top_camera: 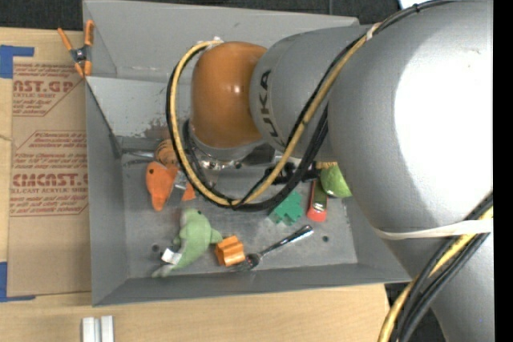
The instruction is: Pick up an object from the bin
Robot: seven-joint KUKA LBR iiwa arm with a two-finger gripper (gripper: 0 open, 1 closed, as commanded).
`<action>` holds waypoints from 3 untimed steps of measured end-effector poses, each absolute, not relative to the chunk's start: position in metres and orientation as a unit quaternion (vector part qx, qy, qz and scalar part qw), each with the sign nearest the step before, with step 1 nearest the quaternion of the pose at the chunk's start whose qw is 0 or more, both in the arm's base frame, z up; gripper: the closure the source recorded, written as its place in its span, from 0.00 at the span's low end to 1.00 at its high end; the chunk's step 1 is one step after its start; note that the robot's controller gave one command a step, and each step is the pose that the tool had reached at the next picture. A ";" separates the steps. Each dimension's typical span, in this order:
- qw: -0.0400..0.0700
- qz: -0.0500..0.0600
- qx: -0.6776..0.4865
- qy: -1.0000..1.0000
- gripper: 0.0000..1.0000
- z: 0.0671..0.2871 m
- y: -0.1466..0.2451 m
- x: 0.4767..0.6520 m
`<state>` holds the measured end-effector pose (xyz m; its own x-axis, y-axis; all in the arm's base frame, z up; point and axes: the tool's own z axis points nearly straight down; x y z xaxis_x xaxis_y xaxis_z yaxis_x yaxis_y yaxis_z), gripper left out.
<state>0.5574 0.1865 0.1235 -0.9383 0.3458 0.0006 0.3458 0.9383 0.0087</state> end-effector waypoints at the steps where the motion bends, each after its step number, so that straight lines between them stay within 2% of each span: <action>1: 0.001 0.005 0.176 0.984 1.00 0.164 0.187 0.558; 2: 0.004 0.006 0.175 0.985 1.00 0.195 0.188 0.559; 3: 0.004 0.007 0.175 0.985 1.00 0.208 0.188 0.559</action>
Offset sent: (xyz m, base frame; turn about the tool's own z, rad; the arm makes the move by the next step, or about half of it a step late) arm 0.0007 0.0004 0.0788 0.0003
